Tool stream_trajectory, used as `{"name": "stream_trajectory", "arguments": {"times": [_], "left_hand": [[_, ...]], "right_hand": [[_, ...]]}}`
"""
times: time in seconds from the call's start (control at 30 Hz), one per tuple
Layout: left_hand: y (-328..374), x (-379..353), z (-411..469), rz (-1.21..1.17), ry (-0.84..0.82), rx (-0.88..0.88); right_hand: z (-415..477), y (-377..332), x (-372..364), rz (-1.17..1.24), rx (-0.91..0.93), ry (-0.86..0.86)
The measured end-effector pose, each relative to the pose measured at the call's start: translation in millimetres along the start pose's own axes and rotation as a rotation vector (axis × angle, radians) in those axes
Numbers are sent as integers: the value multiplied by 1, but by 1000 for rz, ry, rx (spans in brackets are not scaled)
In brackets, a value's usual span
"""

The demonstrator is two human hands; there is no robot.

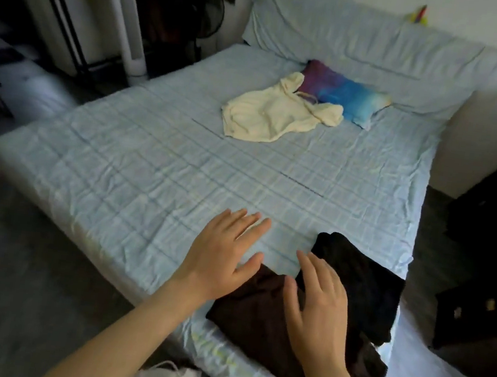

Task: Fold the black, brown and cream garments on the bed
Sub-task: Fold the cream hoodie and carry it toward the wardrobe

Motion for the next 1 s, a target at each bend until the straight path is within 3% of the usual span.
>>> {"name": "stream_trajectory", "arguments": {"times": [0.17, 0.43, 0.83, 1.0], "left_hand": [[-43, 5, -80, 42, -84, 185], [-143, 74, -147, 73, 68, 468], [-403, 256, -289, 165, 298, 881], [-483, 301, -308, 194, 405, 948]], "right_hand": [[-25, -28, -52, 52, 50, -290], [5, -129, -125, 119, 266, -416], [80, -434, -299, 230, 599, -572], [116, -525, -349, 218, 680, -668]]}}
Point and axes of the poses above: each hand's wrist, its own z-axis towards the middle knuckle, its own x-axis out of the back of the hand, y = z × x, the point moved 2 cm from there along z, towards the middle knuckle, and after that the axes turned 10 degrees about x, right-handed, at the moved point
